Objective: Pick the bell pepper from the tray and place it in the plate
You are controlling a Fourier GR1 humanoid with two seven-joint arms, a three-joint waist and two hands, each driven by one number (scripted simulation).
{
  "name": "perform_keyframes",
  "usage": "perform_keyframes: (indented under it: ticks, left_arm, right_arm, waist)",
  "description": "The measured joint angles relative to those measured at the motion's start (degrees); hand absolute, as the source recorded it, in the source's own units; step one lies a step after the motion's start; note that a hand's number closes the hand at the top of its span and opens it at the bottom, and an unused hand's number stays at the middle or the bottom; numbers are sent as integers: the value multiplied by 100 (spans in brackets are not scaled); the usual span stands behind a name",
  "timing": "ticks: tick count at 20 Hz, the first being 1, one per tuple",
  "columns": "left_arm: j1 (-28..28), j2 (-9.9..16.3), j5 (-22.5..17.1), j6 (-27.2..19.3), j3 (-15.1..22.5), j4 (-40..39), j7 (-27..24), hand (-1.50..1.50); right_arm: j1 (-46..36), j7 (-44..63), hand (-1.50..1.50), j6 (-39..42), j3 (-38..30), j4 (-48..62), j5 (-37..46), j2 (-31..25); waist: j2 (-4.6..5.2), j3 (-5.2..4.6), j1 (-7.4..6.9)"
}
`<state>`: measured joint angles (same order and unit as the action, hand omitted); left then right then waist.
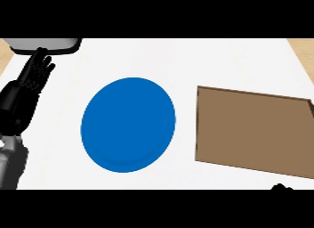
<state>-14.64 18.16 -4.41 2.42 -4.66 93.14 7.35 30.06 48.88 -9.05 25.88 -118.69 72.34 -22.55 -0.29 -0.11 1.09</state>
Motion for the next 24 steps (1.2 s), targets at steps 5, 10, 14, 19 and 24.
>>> perform_keyframes:
  ticks: [5, 10, 14, 19, 24]
  left_arm:
    - [-66, -10, -17, 34, -34, -72, 13, 0]
    - [-75, -54, 25, 43, 17, -29, 4, 0]
    - [-76, -67, 20, 85, 24, 18, 59, 0]
    - [-37, -107, 25, 152, 9, -2, -19, 0]
    - [-154, -206, 107, 121, 87, -104, -67, 0]
  right_arm:
    - [67, -196, 150, -173, 633, -983, 380, 37]
    - [-459, -268, 150, -140, 1504, -1553, 748, 543]
    - [-1228, -80, 150, 401, 2091, -1543, 1045, 1279]
    - [-2243, 400, 150, 958, 2455, -1380, 900, 1375]
    - [-2848, 702, 150, 850, 2665, -1249, 216, 1024]
  waist:
    - [3, 3, -26]
    - [9, 3, -91]
    - [22, 2, -135]
    - [35, 2, -167]
    - [68, 1, -240]
